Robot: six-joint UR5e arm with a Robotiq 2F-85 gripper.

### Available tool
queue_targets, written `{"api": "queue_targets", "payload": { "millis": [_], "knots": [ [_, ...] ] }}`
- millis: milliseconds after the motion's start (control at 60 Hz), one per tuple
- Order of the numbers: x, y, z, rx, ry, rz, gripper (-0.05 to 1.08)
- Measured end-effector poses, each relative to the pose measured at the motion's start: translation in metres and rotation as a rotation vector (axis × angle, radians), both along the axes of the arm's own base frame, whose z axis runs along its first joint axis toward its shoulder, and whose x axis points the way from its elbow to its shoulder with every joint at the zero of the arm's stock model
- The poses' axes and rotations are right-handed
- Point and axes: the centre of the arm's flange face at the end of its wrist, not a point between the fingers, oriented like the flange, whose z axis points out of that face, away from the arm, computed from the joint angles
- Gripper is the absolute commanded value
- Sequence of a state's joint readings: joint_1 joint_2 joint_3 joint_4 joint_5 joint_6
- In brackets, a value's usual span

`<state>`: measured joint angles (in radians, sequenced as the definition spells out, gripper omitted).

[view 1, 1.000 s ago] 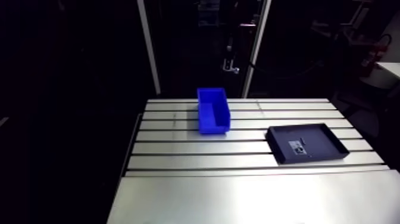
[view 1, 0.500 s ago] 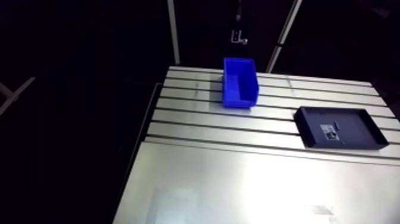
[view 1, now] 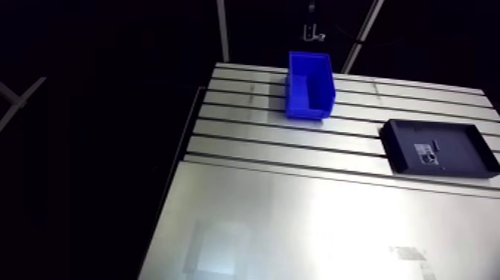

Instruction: Pick up the M10 bolt from the tray and put it into the blue bin.

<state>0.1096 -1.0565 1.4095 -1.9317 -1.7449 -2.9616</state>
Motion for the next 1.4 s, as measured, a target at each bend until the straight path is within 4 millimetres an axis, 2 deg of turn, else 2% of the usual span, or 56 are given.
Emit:
{"api": "queue_targets", "payload": {
  "millis": [183, 350, 883, 1400],
  "knots": [
    [0.001, 0.000, -0.006, 0.005, -0.010, -0.004, 1.06],
    [0.001, 0.002, -0.020, 0.009, -0.031, -0.018, 1.06],
    [0.000, 0.025, -0.051, -0.002, -0.027, -0.058, 1.06],
    [0.006, 0.028, -0.081, -0.022, -0.070, -0.085, 1.05]
  ]
}}
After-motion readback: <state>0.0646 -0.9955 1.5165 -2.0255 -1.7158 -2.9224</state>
